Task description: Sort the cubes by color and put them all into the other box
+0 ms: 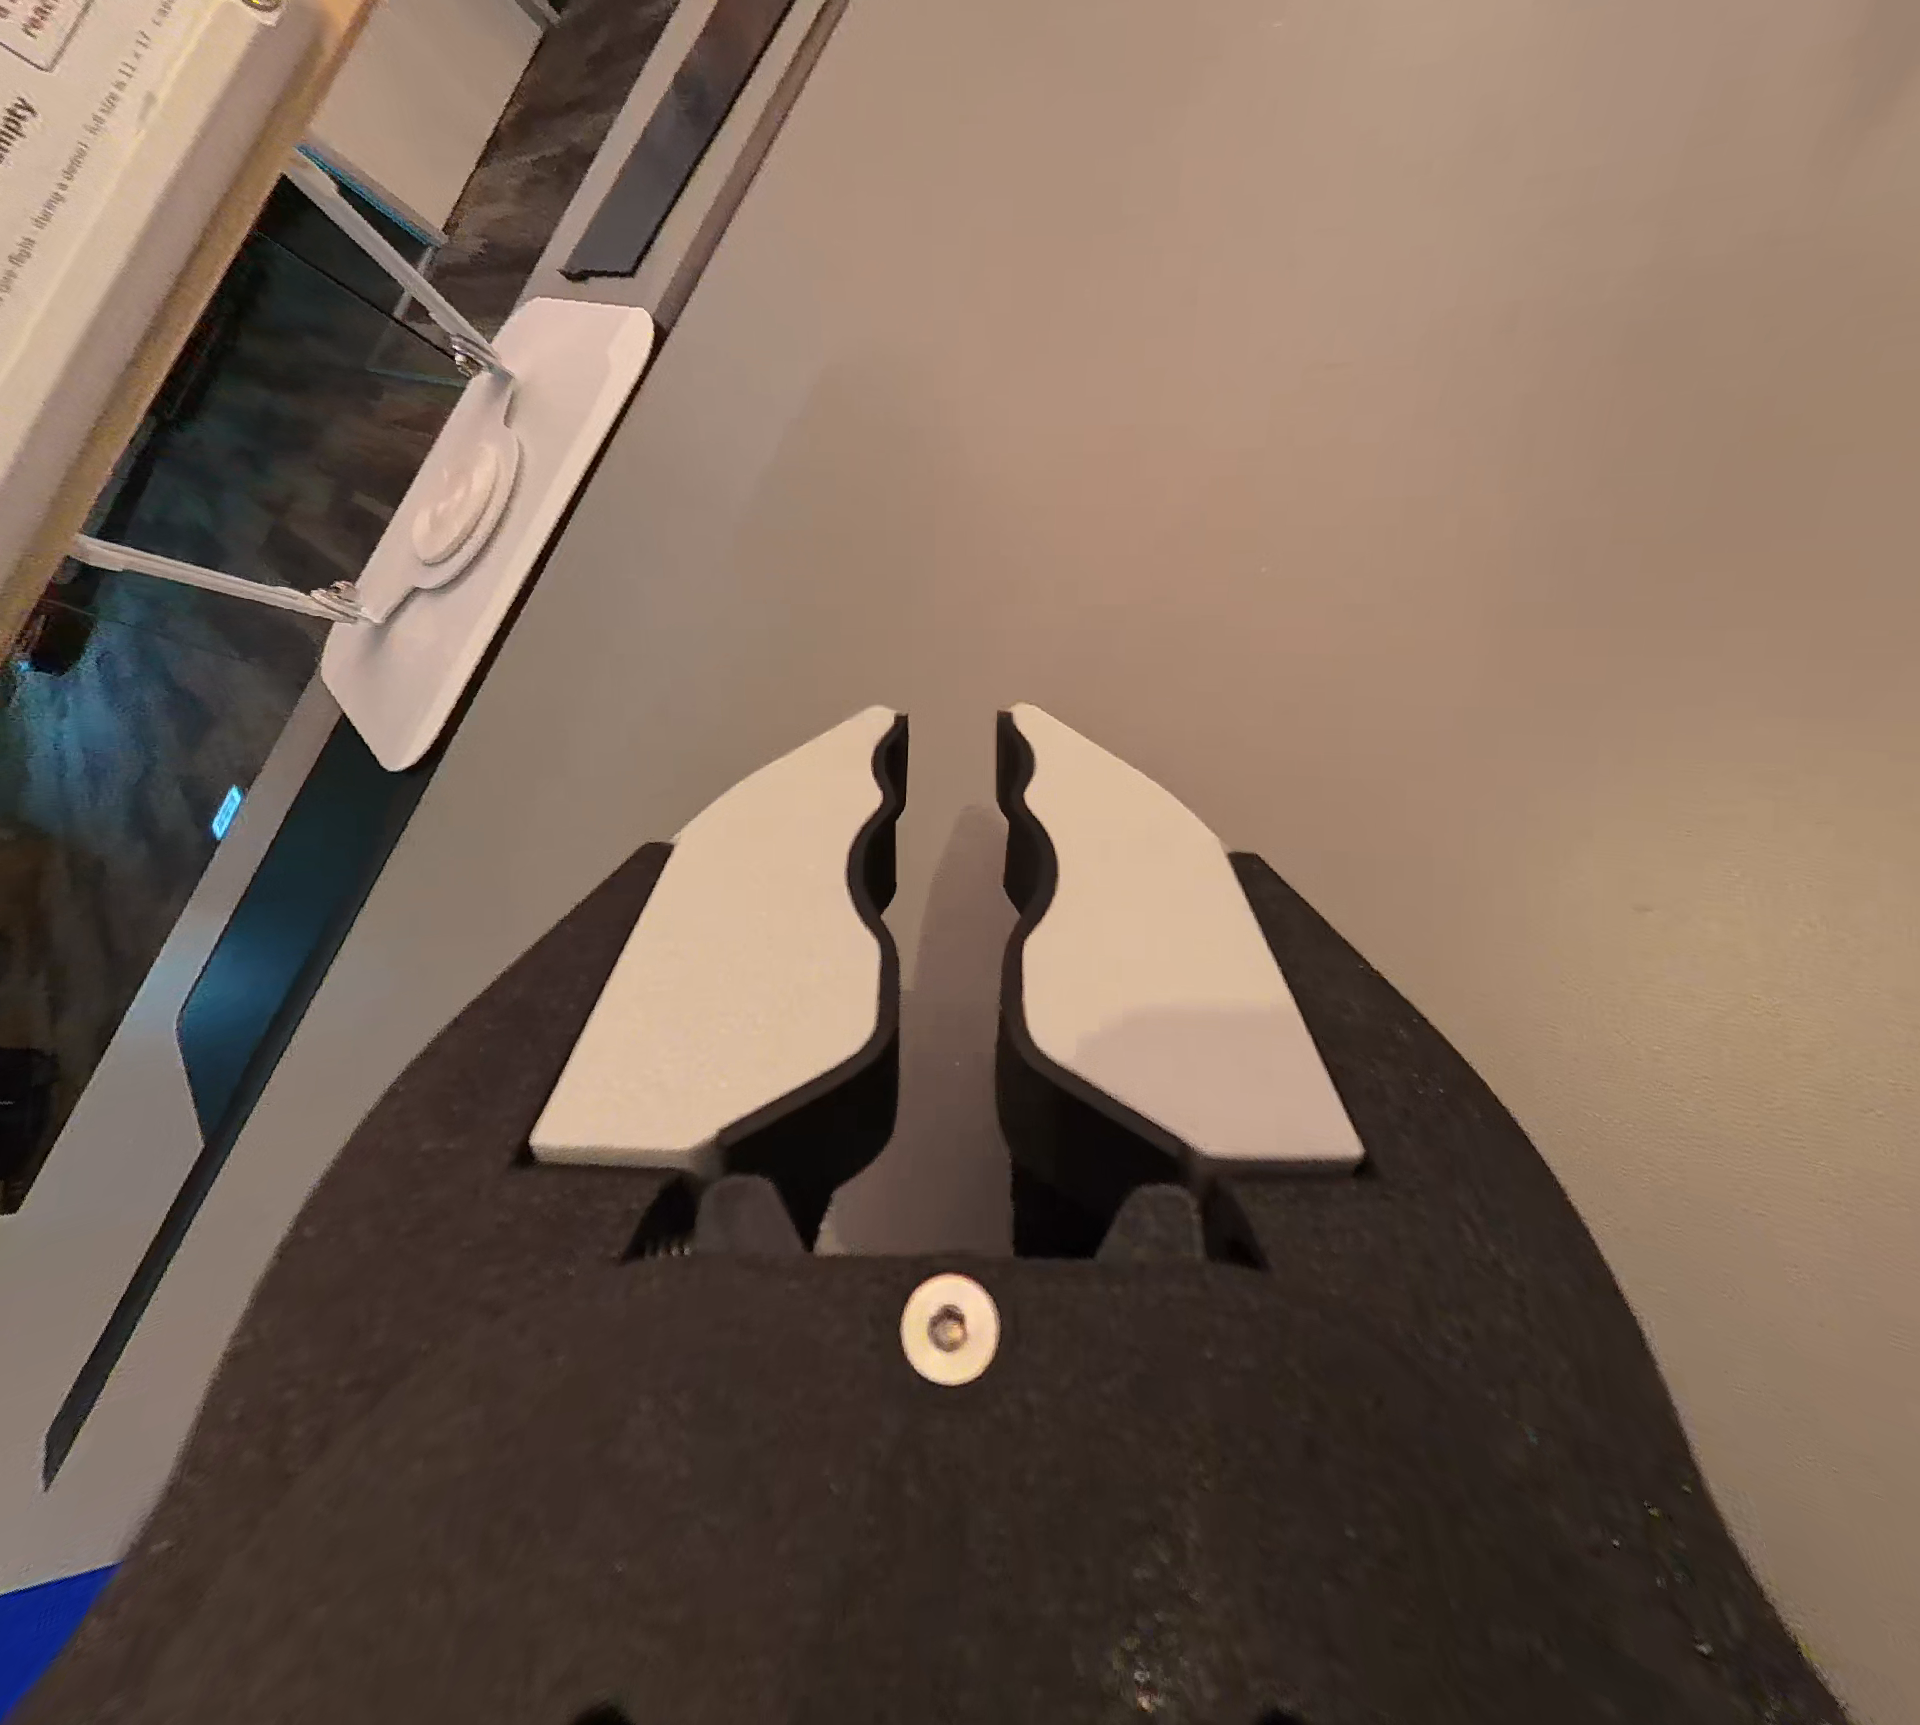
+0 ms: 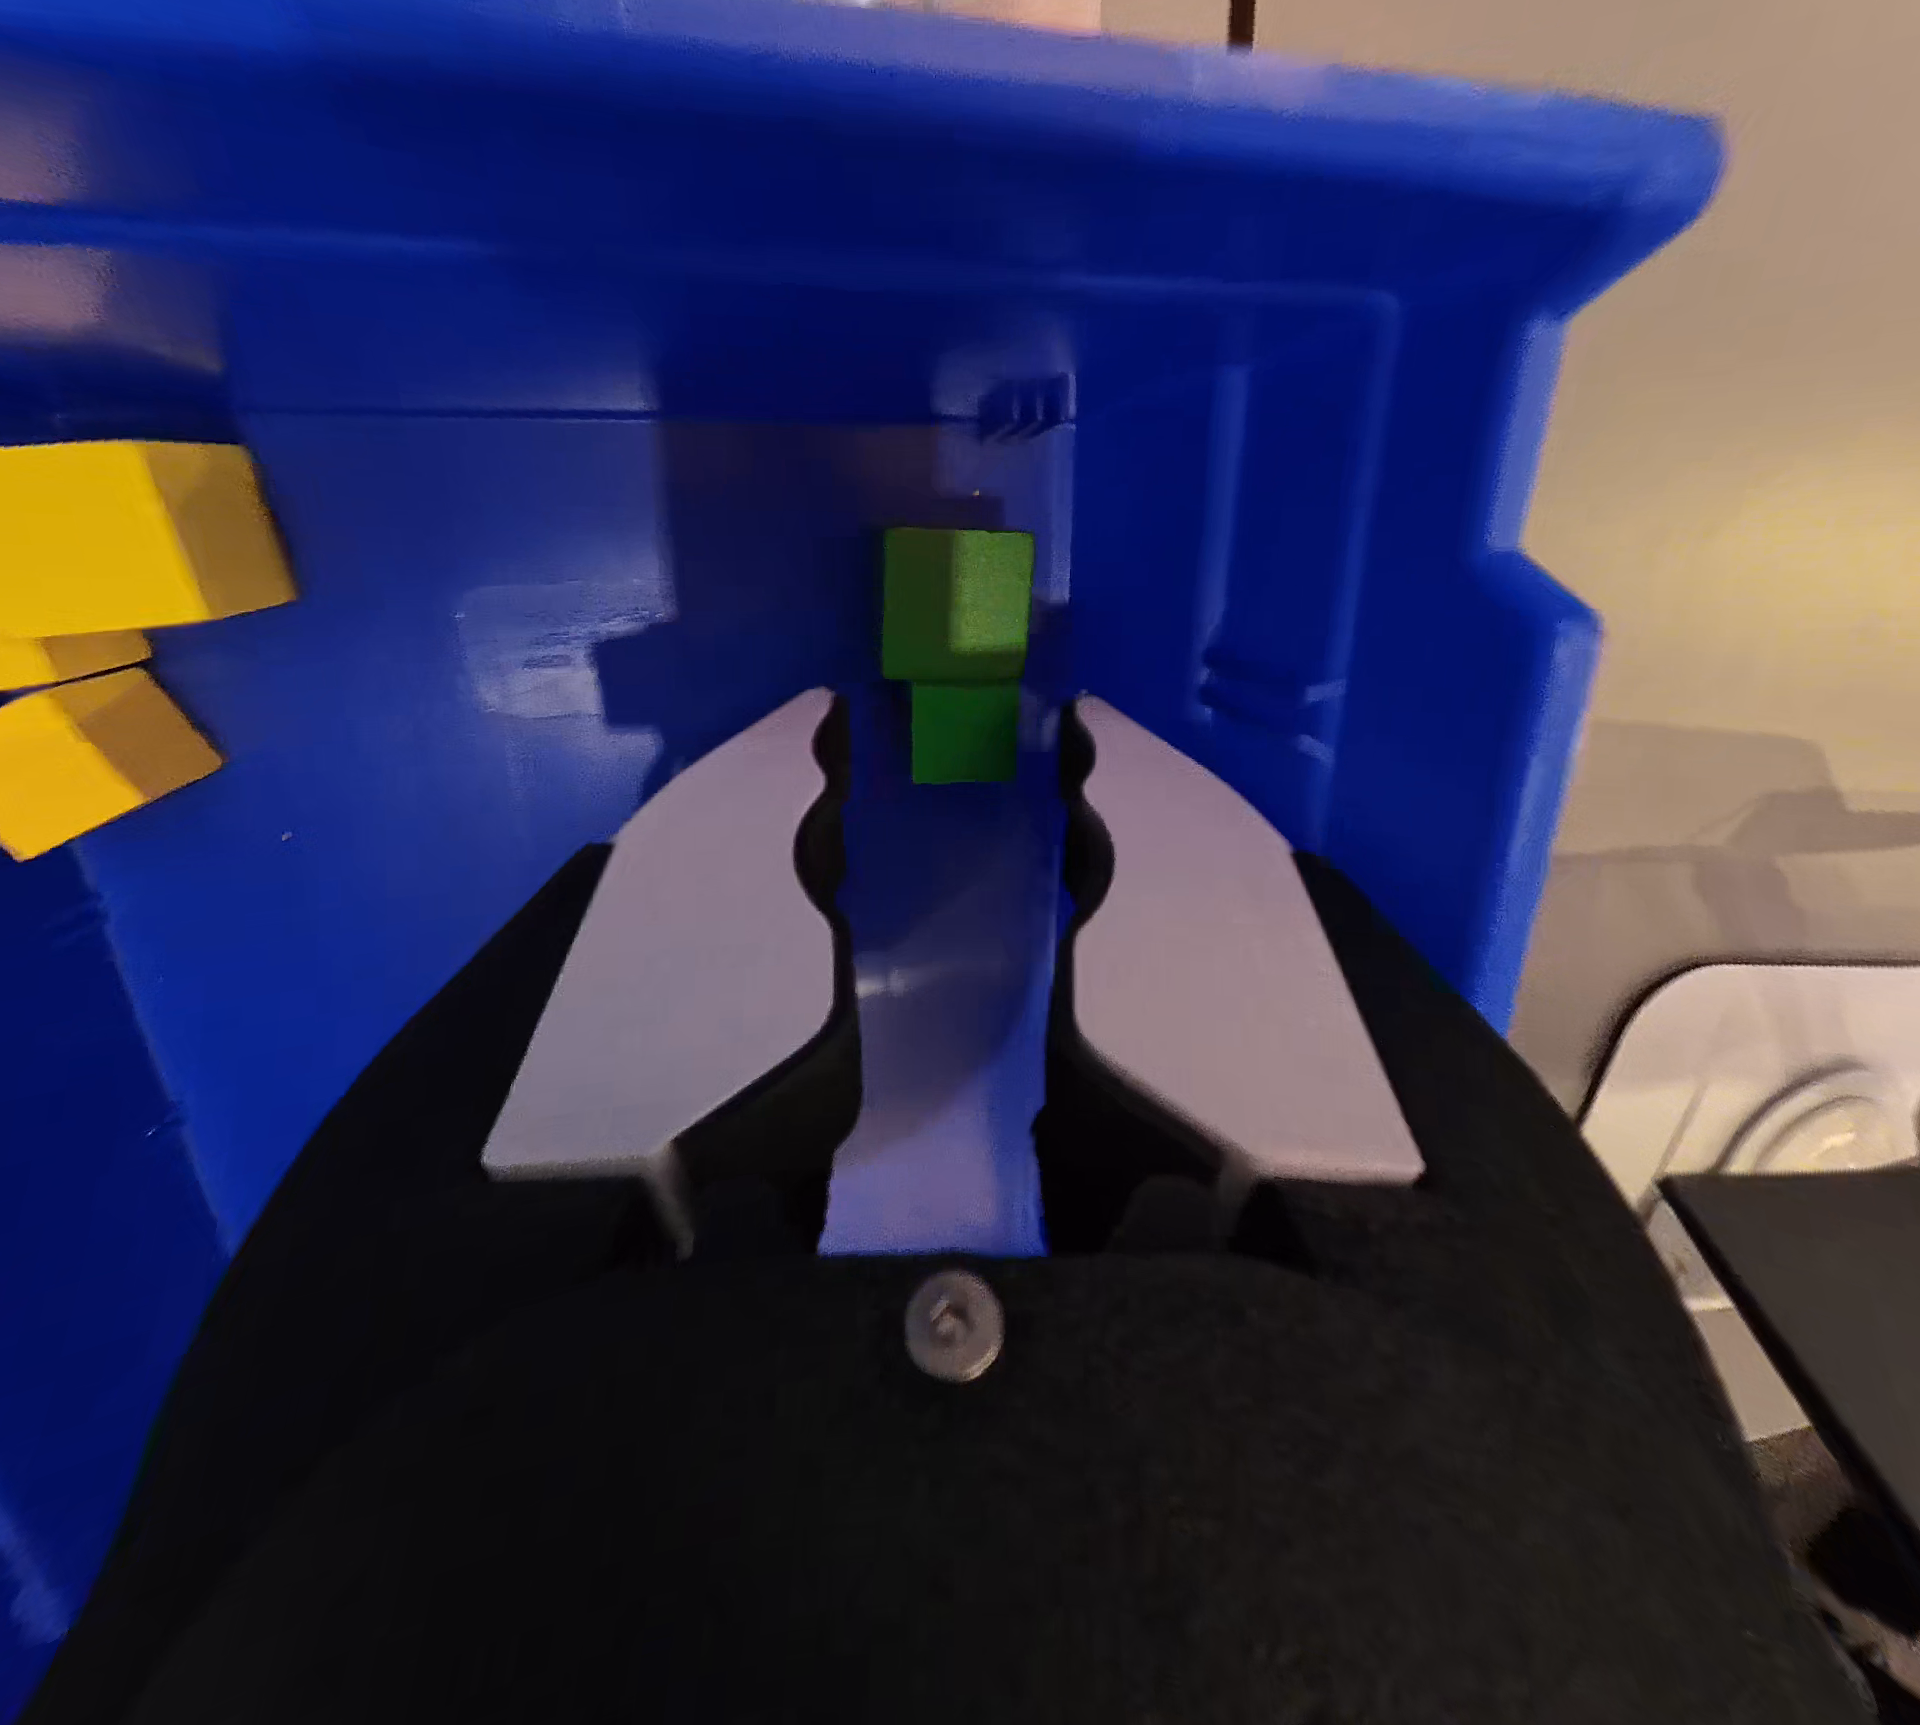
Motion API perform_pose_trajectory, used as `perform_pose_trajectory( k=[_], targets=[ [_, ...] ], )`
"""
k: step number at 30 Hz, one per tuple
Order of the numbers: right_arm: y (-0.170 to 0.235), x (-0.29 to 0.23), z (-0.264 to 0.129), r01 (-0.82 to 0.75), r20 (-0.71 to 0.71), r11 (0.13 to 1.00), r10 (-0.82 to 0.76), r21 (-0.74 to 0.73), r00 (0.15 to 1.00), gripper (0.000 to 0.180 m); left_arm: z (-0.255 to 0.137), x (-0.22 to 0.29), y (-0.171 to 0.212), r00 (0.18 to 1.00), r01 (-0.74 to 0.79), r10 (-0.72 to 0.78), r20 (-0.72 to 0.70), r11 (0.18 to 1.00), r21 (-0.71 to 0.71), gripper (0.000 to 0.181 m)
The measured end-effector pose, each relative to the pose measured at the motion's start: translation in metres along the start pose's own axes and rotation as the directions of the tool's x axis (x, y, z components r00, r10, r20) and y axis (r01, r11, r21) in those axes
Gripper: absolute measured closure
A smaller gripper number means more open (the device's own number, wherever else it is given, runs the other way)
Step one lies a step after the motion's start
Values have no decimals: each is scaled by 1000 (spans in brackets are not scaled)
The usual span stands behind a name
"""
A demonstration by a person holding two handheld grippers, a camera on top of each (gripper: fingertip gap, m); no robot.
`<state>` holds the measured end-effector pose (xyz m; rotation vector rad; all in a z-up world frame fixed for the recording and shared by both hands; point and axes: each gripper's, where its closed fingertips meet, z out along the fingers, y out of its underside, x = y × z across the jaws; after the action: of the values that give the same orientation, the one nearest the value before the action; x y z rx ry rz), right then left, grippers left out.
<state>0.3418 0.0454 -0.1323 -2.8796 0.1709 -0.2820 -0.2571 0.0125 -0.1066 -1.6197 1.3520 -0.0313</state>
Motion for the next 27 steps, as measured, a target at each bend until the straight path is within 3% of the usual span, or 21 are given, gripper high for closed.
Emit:
perform_pose_trajectory(
  k=[4, 8, 11, 15, 17, 20, 22, 24, 27],
  targets=[
    [-18, -29, -61, 59, 55, 980, -70, 190, 996, 137, -6, -1, -9, 1000, -14, 14, 6, 1000, 26, 165],
    [-36, -95, -182, 12, 227, 863, -146, 504, 963, 137, -10, -10, -17, 1000, -4, 3, 21, 999, 44, 164],
    [-28, -183, -289, -50, 418, 711, -354, 702, 836, 136, -15, -26, -20, 998, 11, -14, 60, 999, 43, 163],
    [14, -296, -390, -106, 491, 541, -641, 834, 591, 133, -35, -60, -32, 988, 101, -109, 111, 992, 79, 164],
    [37, -336, -401, -76, 453, 491, -718, 868, 528, 132, -55, -84, -28, 980, 106, -111, 166, 994, 39, 160],
    [56, -376, -382, -10, 391, 442, -783, 897, 483, 137, -108, -125, 1, 963, 58, -30, 268, 994, -94, 155],
    [51, -382, -367, 105, 375, 483, -783, 869, 497, 134, -153, -149, 37, 955, 49, 18, 297, 975, -215, 155],
    [44, -381, -359, 102, 376, 492, -768, 865, 519, 134, -197, -162, 88, 964, 101, 2, 268, 924, -370, 155],
    [40, -375, -345, 117, 404, 532, -752, 839, 522, 134, -251, -156, 159, 970, 238, -171, 172, 805, -544, 154]
  ],
)
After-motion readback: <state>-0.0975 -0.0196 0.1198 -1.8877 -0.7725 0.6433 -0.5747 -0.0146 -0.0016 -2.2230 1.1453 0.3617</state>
